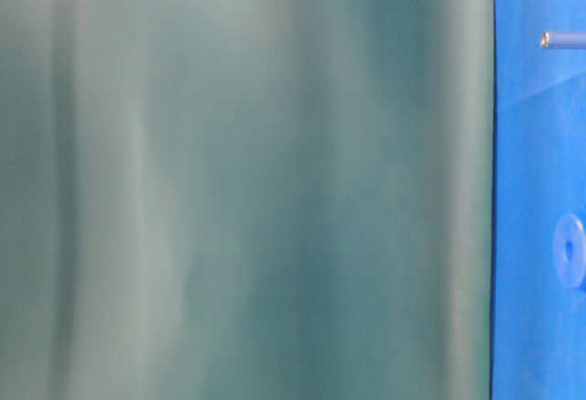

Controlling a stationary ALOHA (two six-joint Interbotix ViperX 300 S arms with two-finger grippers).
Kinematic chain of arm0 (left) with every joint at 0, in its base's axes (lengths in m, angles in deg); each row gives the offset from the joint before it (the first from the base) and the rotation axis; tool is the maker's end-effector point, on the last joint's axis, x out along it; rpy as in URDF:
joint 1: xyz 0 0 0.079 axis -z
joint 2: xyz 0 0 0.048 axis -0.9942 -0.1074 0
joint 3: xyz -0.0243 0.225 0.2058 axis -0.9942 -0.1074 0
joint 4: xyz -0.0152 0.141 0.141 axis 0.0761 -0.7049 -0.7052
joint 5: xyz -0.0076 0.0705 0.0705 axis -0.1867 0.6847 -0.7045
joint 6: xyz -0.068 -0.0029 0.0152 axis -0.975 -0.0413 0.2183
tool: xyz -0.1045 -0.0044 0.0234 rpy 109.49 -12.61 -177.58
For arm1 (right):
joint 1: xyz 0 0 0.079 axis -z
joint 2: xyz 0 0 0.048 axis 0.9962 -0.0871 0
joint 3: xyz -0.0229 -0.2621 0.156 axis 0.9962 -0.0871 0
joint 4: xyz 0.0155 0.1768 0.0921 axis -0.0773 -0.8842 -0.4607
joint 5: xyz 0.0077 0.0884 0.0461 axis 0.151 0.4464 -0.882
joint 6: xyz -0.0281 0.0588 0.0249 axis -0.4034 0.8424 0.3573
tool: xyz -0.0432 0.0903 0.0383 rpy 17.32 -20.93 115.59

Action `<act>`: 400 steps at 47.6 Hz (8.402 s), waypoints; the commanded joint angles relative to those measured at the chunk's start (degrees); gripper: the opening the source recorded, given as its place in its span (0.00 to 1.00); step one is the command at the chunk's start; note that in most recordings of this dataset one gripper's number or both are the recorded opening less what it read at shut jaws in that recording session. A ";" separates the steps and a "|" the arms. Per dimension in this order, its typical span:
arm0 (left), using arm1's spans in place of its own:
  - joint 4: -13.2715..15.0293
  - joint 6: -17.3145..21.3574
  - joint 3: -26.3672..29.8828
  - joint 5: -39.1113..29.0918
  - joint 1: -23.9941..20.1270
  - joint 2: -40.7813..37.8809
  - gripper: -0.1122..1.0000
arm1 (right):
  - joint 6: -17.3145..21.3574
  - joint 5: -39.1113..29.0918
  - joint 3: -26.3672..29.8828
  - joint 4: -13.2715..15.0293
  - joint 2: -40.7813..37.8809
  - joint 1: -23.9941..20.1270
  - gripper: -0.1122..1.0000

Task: Insert the shaft placed at a random location into the center hole of the small gear at another random location.
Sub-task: 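Lower the open right gripper over the small silver shaft, then close the right gripper on the silver shaft and lift it, then carry the shaft with the right gripper left over the blue gear, then align the shaft over the gear's center hole and lower it in, then open the right gripper to release the shaft in the gear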

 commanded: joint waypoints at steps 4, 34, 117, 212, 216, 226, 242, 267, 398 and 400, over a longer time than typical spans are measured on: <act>-0.09 -0.35 0.70 -0.26 0.26 -0.26 0.10 | -0.44 0.18 2.46 0.18 -0.44 0.18 0.07; -0.09 -0.35 0.44 -0.62 0.18 -0.09 0.10 | 0.53 4.48 1.14 -2.90 -16.44 8.61 0.18; -0.09 -0.35 -0.26 -2.20 0.18 2.46 0.10 | 0.53 27.69 5.54 -9.49 -58.45 11.87 0.13; -0.09 -0.44 -0.26 -2.72 0.18 2.37 0.10 | -0.62 5.01 36.30 -8.26 -64.25 6.42 0.13; -0.09 -0.35 -0.26 -2.72 0.18 2.37 0.10 | -0.53 5.01 36.12 -8.26 -64.51 6.42 0.13; -0.09 -0.35 -0.26 -2.55 0.18 2.29 0.10 | -0.44 5.01 35.95 -8.61 -66.18 6.42 0.13; -0.09 -0.44 -0.26 -2.72 0.18 2.29 0.10 | -0.35 5.19 35.95 -8.61 -67.15 6.50 0.13; -0.09 -0.44 -0.26 -2.72 0.18 2.37 0.10 | -1.41 4.83 35.24 -8.26 -62.40 6.50 0.13; -0.09 -0.44 -0.26 -3.08 0.18 2.29 0.10 | -1.05 5.89 35.07 -10.02 -63.19 6.33 0.77; -0.09 -0.44 -0.26 -3.08 0.18 2.37 0.10 | -1.05 5.19 34.98 -10.02 -62.31 6.33 0.77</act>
